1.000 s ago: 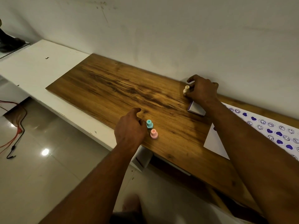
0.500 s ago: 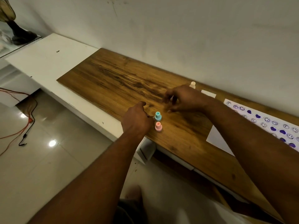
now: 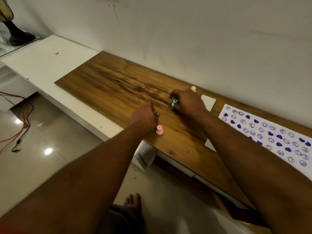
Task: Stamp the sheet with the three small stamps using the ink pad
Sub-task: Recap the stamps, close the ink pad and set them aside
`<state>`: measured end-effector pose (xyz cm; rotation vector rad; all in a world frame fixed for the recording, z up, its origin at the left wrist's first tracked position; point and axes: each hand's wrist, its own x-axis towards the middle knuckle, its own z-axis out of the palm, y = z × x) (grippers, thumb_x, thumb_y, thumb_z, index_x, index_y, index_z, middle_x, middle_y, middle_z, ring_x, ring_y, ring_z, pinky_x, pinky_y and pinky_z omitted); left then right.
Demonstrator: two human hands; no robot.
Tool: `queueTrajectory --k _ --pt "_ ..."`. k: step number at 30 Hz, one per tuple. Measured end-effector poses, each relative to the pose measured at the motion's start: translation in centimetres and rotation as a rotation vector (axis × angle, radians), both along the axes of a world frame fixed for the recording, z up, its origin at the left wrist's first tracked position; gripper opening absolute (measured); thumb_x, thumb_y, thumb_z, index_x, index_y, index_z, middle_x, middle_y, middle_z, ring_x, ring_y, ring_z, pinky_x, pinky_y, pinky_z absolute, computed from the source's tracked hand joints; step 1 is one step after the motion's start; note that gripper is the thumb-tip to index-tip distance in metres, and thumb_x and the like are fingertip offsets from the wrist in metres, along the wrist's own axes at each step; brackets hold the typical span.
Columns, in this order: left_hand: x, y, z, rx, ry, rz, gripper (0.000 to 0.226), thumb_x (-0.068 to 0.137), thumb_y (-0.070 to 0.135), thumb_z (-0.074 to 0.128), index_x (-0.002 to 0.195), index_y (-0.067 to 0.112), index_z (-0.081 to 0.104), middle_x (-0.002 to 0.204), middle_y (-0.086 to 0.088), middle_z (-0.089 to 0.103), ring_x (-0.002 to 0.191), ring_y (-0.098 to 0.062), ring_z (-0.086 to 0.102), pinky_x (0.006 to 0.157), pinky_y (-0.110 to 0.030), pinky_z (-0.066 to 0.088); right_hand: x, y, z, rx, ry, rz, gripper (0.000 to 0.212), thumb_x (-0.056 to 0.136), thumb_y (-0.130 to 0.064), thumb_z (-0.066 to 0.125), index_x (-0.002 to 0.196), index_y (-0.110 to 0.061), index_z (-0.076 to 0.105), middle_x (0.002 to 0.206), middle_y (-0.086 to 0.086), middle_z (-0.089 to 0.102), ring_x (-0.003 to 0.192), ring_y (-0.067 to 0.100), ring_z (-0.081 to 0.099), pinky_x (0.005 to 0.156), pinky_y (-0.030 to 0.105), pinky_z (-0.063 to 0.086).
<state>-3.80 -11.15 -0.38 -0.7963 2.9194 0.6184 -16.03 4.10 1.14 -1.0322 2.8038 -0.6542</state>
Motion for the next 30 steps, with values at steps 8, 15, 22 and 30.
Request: queueTrajectory --k 8,15,22,30 --pt "-1.2 -1.0 1.1 0.098 -0.055 -0.077 0.045 0.095 0.041 0.072 0.131 0.019 0.058 0.129 -0.009 0.060 0.107 -0.024 0.057 0.091 -0.039 0.048 -3.1 3.3 -0.9 -0.077 0.040 -0.219 0.046 0.080 -0.040 0.087 0.120 -0.031 0.066 0.114 -0.001 0.076 0.102 0.022 0.071 0.083 0.034 0.057" --pt "-0.5 -1.7 -0.3 0.231 -0.033 -0.022 0.062 0.096 0.044 0.069 0.149 0.023 0.047 0.147 -0.012 0.051 0.127 -0.030 0.053 0.089 -0.032 0.036 -3.2 4.0 -1.3 -0.114 0.008 -0.200 0.048 0.079 -0.039 0.087 0.121 -0.031 0.065 0.118 -0.001 0.075 0.106 0.022 0.069 0.084 0.034 0.057" --pt "-0.3 -1.4 -0.4 0.230 -0.046 -0.015 0.068 0.098 0.045 0.065 0.157 0.022 0.037 0.153 -0.012 0.047 0.135 -0.031 0.048 0.095 -0.033 0.033 -2.2 4.6 1.2 -0.270 0.129 -0.088 0.043 0.084 -0.049 0.081 0.120 -0.028 0.068 0.109 -0.011 0.076 0.092 0.012 0.068 0.080 0.030 0.053" --pt "-0.3 -1.2 0.3 0.226 -0.082 -0.016 0.067 0.098 0.044 0.066 0.156 0.023 0.040 0.143 -0.010 0.055 0.120 -0.026 0.055 0.086 -0.032 0.039 2.6 3.9 2.5 -0.076 -0.126 0.433 0.060 0.075 -0.070 0.078 0.121 -0.033 0.068 0.105 -0.019 0.067 0.087 -0.005 0.060 0.067 0.012 0.044"
